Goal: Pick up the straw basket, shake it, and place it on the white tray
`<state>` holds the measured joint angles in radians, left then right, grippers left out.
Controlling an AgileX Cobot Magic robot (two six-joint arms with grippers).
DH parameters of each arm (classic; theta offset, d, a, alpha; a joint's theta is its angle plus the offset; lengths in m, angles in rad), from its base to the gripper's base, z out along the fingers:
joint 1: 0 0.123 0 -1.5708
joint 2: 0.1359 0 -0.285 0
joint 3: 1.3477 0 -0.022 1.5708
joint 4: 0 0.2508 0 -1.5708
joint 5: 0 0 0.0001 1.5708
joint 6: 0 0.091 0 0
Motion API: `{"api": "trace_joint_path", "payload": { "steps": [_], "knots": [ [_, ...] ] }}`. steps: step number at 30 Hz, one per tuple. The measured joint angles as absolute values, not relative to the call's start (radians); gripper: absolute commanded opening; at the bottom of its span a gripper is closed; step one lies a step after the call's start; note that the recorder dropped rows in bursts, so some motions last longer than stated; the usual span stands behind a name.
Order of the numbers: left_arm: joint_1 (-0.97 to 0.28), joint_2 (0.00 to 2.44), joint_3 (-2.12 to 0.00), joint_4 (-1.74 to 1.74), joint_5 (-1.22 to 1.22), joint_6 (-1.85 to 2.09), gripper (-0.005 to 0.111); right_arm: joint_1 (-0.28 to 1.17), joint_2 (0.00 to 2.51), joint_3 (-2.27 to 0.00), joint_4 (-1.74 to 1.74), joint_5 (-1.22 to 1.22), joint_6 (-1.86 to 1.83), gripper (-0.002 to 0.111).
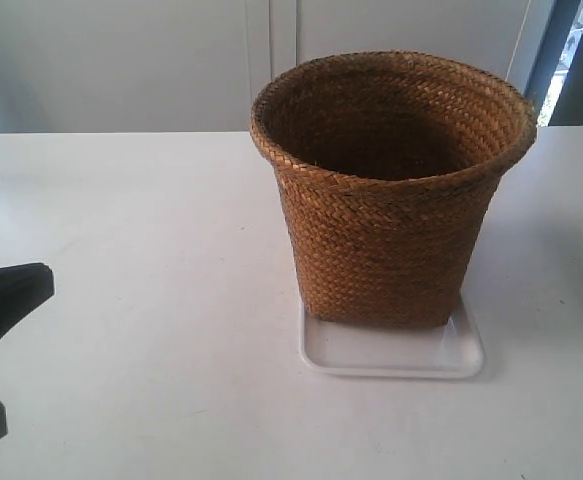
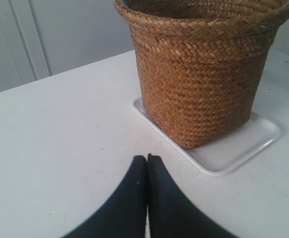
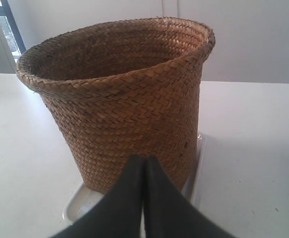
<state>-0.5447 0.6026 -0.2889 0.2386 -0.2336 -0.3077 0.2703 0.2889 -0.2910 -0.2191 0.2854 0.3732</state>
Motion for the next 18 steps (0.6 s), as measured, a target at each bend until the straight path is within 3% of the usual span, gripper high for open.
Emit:
{"api": "trace_joint_path", "payload": {
  "steps": [4, 8, 18],
  "knots": [
    [-0.496, 0.578, -0.289, 0.242, -0.215, -0.308, 0.0, 0.27, 0.289, -0.291, -0.219, 0.287, 0.373, 0.0],
    [-0.41, 0.487, -0.287, 0.221, 0.0, -0.37, 0.0, 0.27, 0.289, -0.291, -0.219, 0.287, 0.373, 0.0],
    [-0.106, 0.085, -0.177, 0.21, 0.254, -0.437, 0.0, 0.27, 0.289, -0.291, -0.219, 0.289, 0.373, 0.0]
  ]
}}
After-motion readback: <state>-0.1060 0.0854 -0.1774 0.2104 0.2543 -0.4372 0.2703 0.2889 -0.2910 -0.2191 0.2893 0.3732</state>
